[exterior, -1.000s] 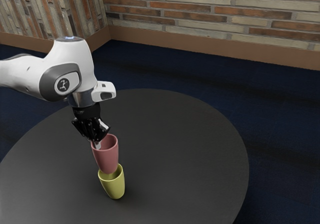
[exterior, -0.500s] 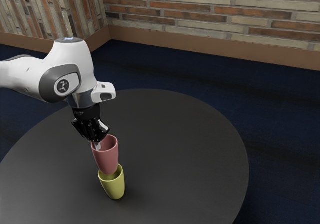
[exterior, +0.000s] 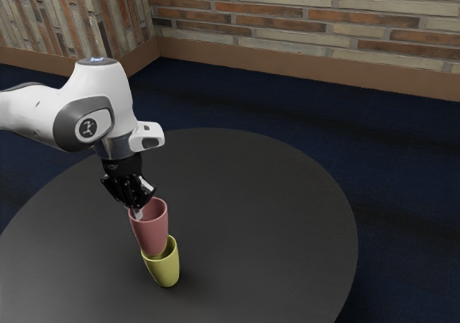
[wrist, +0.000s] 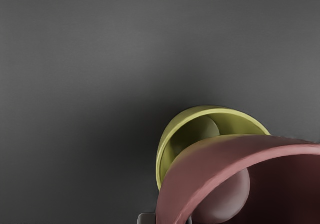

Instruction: Place the left cup onto the right cup

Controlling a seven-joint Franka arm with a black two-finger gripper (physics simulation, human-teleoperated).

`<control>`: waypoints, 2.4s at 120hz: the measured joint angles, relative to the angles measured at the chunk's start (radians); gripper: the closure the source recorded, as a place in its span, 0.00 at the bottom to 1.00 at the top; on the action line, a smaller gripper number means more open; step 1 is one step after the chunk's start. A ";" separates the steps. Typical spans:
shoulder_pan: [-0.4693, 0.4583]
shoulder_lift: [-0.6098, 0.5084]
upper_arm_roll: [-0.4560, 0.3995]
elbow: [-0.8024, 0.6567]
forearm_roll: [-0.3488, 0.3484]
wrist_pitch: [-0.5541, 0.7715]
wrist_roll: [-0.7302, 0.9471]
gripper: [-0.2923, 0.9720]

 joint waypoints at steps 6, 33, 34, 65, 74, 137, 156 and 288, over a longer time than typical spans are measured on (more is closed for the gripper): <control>0.000 0.002 -0.001 0.000 0.000 0.001 0.000 0.85; 0.000 0.008 -0.002 0.000 -0.001 0.004 -0.001 0.85; 0.000 0.009 -0.002 0.000 -0.001 0.005 -0.001 0.85; 0.000 0.023 -0.004 0.002 -0.002 0.013 0.000 0.85; 0.000 0.025 -0.006 0.003 -0.002 0.015 0.000 0.85; 0.000 0.032 -0.014 0.002 -0.008 0.029 0.003 0.79; 0.000 0.033 -0.015 0.001 -0.010 0.031 0.004 0.73; 0.000 0.058 -0.016 0.104 -0.013 -0.006 0.013 0.24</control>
